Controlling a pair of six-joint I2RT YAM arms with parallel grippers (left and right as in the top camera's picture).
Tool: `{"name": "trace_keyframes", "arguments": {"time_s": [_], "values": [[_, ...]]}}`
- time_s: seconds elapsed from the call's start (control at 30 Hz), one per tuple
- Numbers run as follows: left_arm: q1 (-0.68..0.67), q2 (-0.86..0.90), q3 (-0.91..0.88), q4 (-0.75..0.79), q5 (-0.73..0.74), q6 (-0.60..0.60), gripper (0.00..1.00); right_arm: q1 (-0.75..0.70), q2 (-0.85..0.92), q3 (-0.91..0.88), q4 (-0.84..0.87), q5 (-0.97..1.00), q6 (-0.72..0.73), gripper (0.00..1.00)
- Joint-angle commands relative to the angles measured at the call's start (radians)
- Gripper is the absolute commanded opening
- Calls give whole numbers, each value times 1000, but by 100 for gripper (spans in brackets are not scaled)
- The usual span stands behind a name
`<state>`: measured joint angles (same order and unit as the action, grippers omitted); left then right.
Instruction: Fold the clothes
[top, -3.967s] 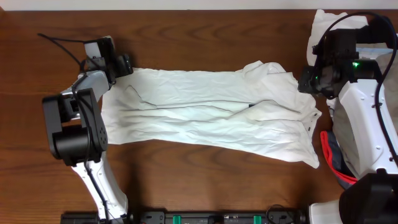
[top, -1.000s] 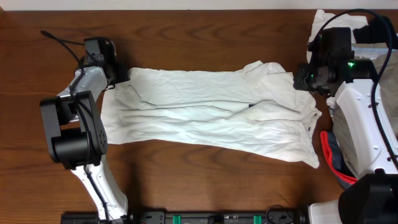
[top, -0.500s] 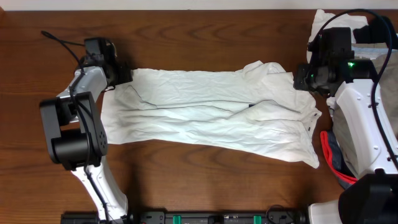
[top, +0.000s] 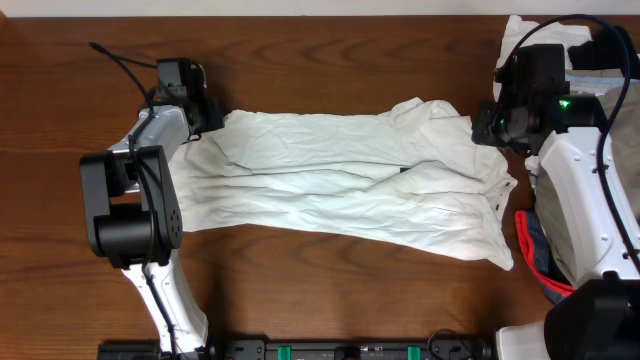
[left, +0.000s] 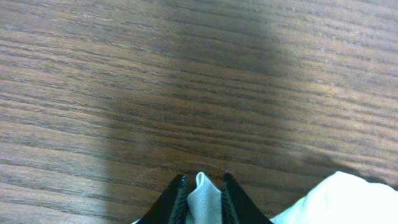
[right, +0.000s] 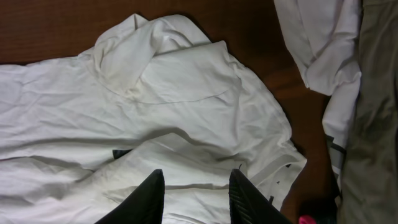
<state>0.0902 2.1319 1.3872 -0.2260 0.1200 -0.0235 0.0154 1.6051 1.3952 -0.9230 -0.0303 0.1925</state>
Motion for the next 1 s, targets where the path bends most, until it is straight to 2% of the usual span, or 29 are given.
{"name": "trace_keyframes", "arguments": {"time_s": [0.0,0.17,0.3,0.53,0.67,0.97], "values": [[-2,53,-24,-27,10,21,13,6,0,4,-1,-2,-14,33],[-2,49,-23,-36,-43,24,6,5,0,4,-3,-4,-14,33],[4,14,-21,-50,-54,24,6,13,0,4,17,-4,-14,33],[32,-103,-21,-79,-62,22,6,29,1,4,147,-4,-44,30],[56,-146,-21,-95,-62,-32,6,31,13,4,205,-4,-43,29],[65,-159,-22,-126,-60,-64,6,45,143,4,270,-5,-37,29]]}}
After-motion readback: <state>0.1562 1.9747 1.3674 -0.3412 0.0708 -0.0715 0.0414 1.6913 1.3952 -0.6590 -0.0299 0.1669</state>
